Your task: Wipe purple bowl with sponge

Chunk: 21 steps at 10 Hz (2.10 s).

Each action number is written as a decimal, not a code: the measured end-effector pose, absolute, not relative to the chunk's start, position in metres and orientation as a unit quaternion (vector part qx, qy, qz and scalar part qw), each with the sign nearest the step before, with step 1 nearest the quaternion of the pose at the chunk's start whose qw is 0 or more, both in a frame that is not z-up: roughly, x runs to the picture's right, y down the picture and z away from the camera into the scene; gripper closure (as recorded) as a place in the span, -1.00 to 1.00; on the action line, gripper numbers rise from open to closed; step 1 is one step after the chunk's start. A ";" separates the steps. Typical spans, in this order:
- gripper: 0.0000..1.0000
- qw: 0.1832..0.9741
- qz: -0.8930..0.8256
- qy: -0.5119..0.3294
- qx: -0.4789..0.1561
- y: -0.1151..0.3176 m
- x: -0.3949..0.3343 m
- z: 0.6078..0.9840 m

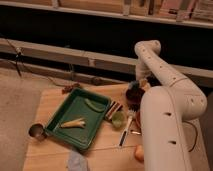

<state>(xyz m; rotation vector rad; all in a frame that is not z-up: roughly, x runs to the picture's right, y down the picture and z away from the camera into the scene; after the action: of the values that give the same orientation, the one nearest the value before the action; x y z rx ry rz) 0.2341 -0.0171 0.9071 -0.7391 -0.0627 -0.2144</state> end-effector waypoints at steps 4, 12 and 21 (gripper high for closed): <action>1.00 0.917 -0.088 -0.046 -0.387 0.015 0.196 0.906; 1.00 0.921 -0.005 -0.030 -0.388 0.042 0.253 0.883; 1.00 0.911 -0.007 -0.038 -0.410 0.059 0.243 0.904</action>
<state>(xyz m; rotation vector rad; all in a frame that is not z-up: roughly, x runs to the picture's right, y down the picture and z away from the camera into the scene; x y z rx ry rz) 0.2429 0.0594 0.9043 -0.8458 -0.0785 -0.0139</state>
